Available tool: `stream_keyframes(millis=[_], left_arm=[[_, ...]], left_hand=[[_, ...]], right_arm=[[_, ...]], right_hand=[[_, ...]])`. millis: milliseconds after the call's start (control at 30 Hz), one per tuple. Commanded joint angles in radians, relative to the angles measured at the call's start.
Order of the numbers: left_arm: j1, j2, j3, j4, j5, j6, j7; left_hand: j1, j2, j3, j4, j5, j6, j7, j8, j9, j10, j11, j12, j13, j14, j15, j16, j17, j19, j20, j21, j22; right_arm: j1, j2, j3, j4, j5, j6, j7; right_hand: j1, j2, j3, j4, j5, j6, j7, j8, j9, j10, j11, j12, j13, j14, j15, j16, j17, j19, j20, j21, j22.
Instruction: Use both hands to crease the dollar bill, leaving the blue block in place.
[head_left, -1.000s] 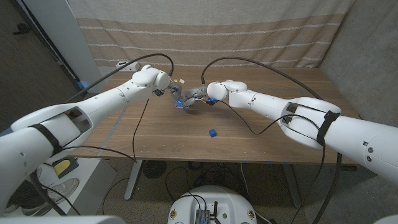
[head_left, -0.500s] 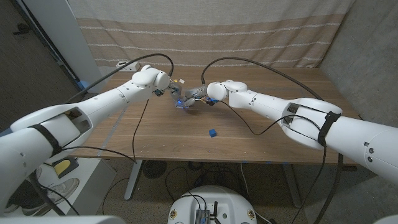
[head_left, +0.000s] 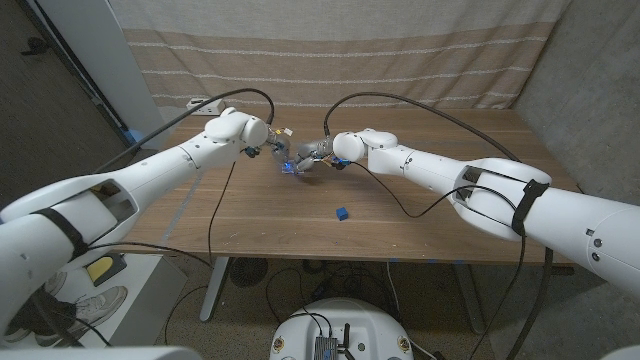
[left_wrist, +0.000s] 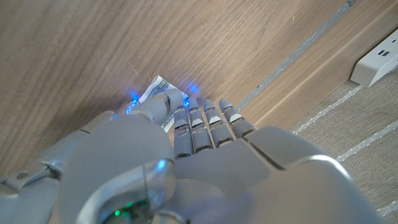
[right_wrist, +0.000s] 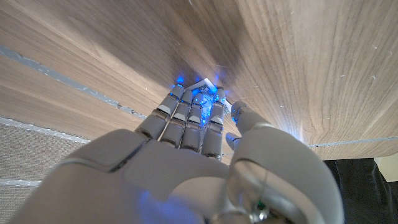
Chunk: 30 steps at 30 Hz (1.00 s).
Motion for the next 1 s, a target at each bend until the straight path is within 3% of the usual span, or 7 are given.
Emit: stream_keyframes(millis=[33,367,467,700,1000], left_arm=[[0.075,0.055,-0.094,-0.097,-0.057,-0.009,0.109],[0.122,0.074,-0.154,-0.126,-0.13,-0.014,0.16],[0.13,0.077,-0.164,-0.131,-0.144,-0.01,0.169],[0.141,0.08,-0.173,-0.134,-0.168,-0.003,0.179],[0.157,0.089,-0.188,-0.14,-0.205,0.004,0.196]], left_hand=[[-0.018,0.005,-0.003,0.01,0.002,-0.012,0.0,-0.004,-0.001,-0.003,-0.002,-0.002,0.002,0.002,-0.002,0.001,0.006,0.0,0.012,0.006,0.001],[-0.042,0.0,-0.014,0.023,-0.003,-0.029,-0.001,-0.008,-0.001,-0.008,0.002,-0.004,0.003,-0.002,-0.001,0.001,0.008,0.0,0.019,0.006,0.002],[-0.049,-0.001,-0.017,0.026,-0.004,-0.036,-0.003,-0.01,-0.001,-0.011,0.001,-0.005,0.003,-0.003,-0.001,0.001,0.008,0.0,0.021,0.007,0.002],[-0.055,0.001,-0.016,0.027,-0.005,-0.047,-0.005,-0.012,-0.001,-0.016,0.005,-0.007,0.003,-0.004,0.002,0.0,0.007,-0.001,0.024,0.007,0.002],[-0.064,0.002,-0.016,0.029,-0.007,-0.053,-0.006,-0.011,-0.001,-0.02,0.004,-0.007,0.003,-0.006,0.003,-0.001,0.006,-0.002,0.025,0.007,0.002]], right_arm=[[-0.005,-0.007,0.0,-0.021,-0.006,-0.009,0.002],[-0.013,-0.027,0.009,-0.066,-0.01,-0.018,0.001],[-0.02,-0.041,0.013,-0.099,-0.018,-0.028,-0.009],[-0.032,-0.06,0.032,-0.138,-0.017,-0.023,-0.027],[-0.076,-0.104,0.084,-0.201,-0.009,-0.002,-0.117]], right_hand=[[0.009,0.0,0.002,-0.004,-0.004,0.007,-0.002,-0.002,0.001,0.013,-0.001,-0.001,0.001,0.003,0.001,-0.001,0.001,0.007,-0.001,-0.004,0.002],[0.008,0.001,0.002,-0.002,-0.004,0.007,-0.007,-0.003,0.001,0.013,0.001,-0.003,0.001,0.001,0.001,-0.002,0.003,0.007,-0.001,-0.006,0.002],[0.005,0.003,0.0,0.002,-0.004,-0.015,-0.019,-0.012,0.001,0.002,-0.005,-0.009,0.002,-0.01,0.008,-0.005,0.006,0.0,0.019,-0.011,0.003],[0.005,0.002,-0.001,0.003,-0.004,-0.031,-0.026,-0.015,0.002,-0.017,-0.013,-0.017,0.002,-0.022,0.006,-0.008,0.01,-0.006,0.032,-0.016,0.003],[0.01,0.001,-0.002,-0.001,-0.003,-0.082,-0.056,-0.023,0.002,-0.057,-0.038,-0.031,0.003,-0.042,0.001,-0.013,0.015,-0.013,0.036,-0.023,0.003]])
